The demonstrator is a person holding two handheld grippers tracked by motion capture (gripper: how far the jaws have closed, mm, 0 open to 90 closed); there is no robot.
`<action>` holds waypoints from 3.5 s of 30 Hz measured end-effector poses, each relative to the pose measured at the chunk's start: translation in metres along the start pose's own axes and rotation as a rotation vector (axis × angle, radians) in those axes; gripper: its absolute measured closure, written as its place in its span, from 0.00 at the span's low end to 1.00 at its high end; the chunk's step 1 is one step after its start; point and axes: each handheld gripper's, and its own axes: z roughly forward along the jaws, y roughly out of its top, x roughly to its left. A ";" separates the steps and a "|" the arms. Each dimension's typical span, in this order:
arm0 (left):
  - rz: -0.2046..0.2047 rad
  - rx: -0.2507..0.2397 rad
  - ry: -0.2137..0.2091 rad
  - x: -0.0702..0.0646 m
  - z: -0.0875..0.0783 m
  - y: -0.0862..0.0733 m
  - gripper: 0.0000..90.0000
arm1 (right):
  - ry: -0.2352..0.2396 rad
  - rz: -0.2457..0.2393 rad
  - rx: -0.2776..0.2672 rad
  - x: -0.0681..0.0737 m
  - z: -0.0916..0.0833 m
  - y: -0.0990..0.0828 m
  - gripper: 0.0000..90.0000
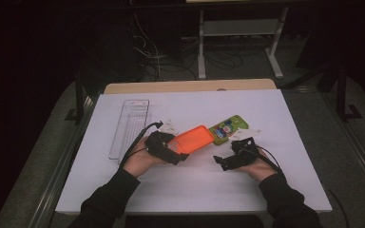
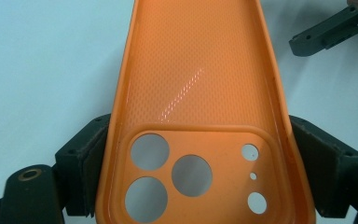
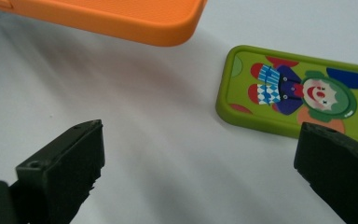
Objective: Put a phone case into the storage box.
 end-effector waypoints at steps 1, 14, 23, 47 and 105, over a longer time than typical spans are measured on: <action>0.001 0.001 -0.004 0.000 0.000 0.000 0.17 | -0.006 -0.013 -0.003 0.001 0.001 0.000 0.01; 0.007 0.002 -0.017 -0.001 0.001 0.001 0.17 | -0.053 -0.105 -0.002 0.010 0.001 0.004 0.01; -0.013 -0.017 -0.019 -0.001 0.001 0.001 0.17 | -0.087 -0.180 -0.018 0.011 -0.001 0.005 0.01; 0.015 -0.010 -0.027 -0.002 0.000 0.002 0.17 | -0.211 -0.428 -0.033 0.028 0.000 0.006 0.01; 0.017 -0.008 -0.035 -0.003 -0.002 0.004 0.17 | -0.572 -1.150 -0.126 0.072 0.021 0.009 0.01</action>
